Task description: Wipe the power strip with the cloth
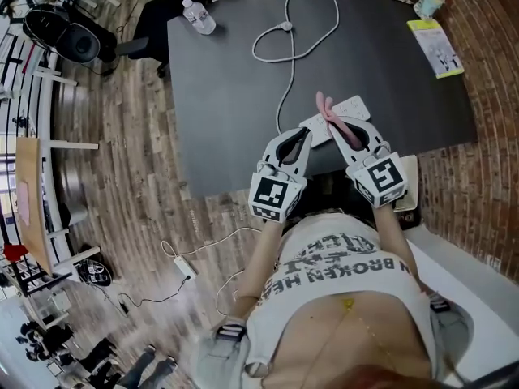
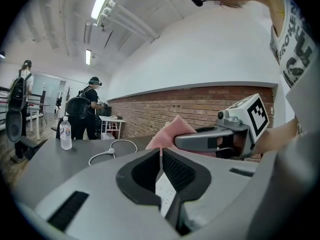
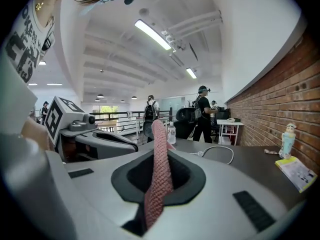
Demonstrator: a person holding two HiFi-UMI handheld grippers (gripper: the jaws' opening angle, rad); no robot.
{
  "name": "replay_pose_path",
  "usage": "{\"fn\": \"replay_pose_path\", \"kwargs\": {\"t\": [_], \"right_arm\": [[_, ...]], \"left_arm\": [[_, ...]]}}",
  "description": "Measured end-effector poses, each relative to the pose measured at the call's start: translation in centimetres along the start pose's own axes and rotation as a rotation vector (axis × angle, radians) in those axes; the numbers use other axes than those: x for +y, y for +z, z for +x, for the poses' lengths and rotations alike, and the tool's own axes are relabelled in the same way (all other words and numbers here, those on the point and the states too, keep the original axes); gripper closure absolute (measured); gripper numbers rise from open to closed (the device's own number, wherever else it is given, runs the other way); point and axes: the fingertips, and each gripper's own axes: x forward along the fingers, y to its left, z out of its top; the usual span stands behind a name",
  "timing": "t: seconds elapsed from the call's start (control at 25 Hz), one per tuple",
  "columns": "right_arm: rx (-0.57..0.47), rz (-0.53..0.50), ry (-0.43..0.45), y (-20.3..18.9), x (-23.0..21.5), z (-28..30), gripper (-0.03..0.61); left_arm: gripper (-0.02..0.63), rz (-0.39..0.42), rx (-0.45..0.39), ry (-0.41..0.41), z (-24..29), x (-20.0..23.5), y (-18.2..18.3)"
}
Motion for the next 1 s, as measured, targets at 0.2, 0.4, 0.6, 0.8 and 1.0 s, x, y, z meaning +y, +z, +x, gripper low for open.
{"fn": "replay_pose_path", "kwargs": {"t": [0.2,0.4,0.6,0.8,1.0], "right_arm": [[0.079,-0.051,0.067,-1.4,-0.4,2.6,0.561],[0.141,-0.043,0.113,-3.5,-1.1,4.3,0.561],[0.228,-0.042,0.14,-6.6,-1.6,6.0,0.561],[0.312,-0.05,0.181,-9.4,-1.5,7.6,0.561],[0.372,-0.033,0.219,-12.0,-1.1,9.5,0.561]], "left_arm": [[0.604,-0.028,0.05,0.035,1.0,1.6,-1.9],[0.561,-0.054,0.124,0.042,2.3,2.4,-4.5],[0.501,-0.07,0.25,0.019,3.4,2.7,-9.1],[0.428,-0.072,0.412,-0.012,4.3,2.6,-15.0],[0.371,-0.045,0.53,-0.035,5.0,2.7,-19.7]]}}
